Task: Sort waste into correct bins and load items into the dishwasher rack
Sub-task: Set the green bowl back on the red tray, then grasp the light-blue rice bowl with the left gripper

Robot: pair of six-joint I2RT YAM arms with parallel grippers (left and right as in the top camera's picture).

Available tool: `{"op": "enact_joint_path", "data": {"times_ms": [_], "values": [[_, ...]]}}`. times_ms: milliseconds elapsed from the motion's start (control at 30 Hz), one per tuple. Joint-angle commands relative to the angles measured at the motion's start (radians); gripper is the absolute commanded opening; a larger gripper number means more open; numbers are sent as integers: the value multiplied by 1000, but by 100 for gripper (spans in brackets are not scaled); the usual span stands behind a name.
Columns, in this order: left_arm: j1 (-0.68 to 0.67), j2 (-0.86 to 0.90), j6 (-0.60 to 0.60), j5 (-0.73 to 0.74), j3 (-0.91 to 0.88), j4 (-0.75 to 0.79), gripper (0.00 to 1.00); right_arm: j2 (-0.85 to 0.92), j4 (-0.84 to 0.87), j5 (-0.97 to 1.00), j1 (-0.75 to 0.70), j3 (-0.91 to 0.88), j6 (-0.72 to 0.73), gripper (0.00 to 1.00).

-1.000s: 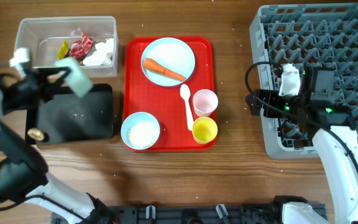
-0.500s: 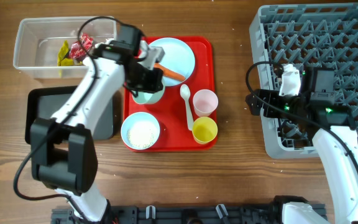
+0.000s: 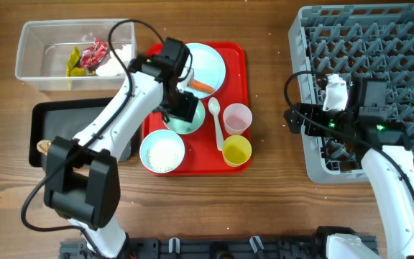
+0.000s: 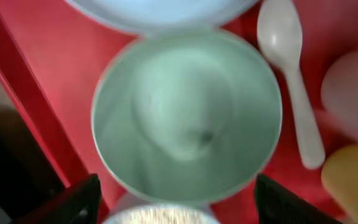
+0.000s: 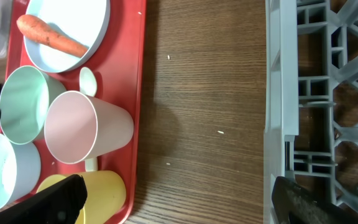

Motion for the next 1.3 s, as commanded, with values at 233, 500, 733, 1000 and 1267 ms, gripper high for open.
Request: {"op": "enact_joint_path", "data": {"times_ms": [233,500,733,1000,1267], "values": [[-206,-102,-82,-18,-60,-196,79,7,2,7,5,15,11,98],[-203,-102,-264,-148,-336,72,67,7,2,7,5,15,12,98],[-203,-102,-265,-148,-346,117,11,7,-1,7,5,15,13,98],[-201,-106,-287,-147,-324,109,4,7,0,7,5,15,12,98],[-108,-225,-286,-118,-84,-35,4,7,0,7,5,15,12,98]]}}
